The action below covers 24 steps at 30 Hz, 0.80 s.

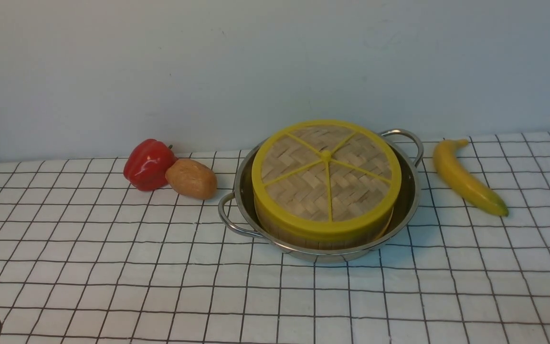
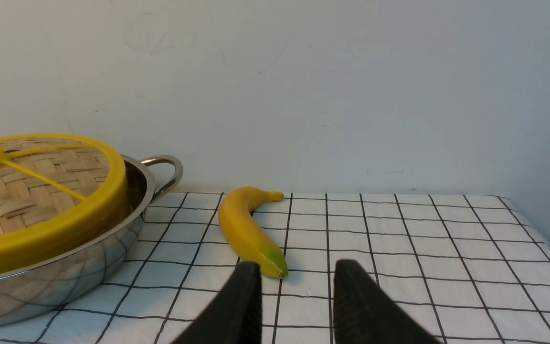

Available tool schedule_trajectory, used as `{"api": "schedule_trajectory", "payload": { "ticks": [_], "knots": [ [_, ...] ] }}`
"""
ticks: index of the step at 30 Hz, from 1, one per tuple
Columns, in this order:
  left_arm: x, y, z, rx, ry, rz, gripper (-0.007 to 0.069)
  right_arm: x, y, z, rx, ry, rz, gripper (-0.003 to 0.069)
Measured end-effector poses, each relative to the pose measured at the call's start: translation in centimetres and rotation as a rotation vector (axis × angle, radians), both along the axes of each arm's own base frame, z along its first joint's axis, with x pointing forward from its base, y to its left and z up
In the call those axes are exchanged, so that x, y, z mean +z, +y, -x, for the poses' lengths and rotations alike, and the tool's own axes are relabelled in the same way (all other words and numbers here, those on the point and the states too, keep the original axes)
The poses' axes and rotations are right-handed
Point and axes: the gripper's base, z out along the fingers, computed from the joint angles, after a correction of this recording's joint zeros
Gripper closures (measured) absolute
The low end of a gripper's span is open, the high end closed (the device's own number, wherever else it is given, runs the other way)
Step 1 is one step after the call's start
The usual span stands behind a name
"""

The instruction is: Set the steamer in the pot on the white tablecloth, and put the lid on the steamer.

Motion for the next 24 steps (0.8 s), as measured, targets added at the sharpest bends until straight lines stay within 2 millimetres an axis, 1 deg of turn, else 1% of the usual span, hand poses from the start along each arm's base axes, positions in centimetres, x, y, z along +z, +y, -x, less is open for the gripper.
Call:
{"api": "schedule_trajectory", "payload": {
  "ticks": [24],
  "knots": [
    [0.0, 0.0, 0.0, 0.0, 0.0, 0.0, 0.0382, 0.0, 0.0, 0.0, 0.0, 0.0, 0.0, 0.0419]
  ]
}}
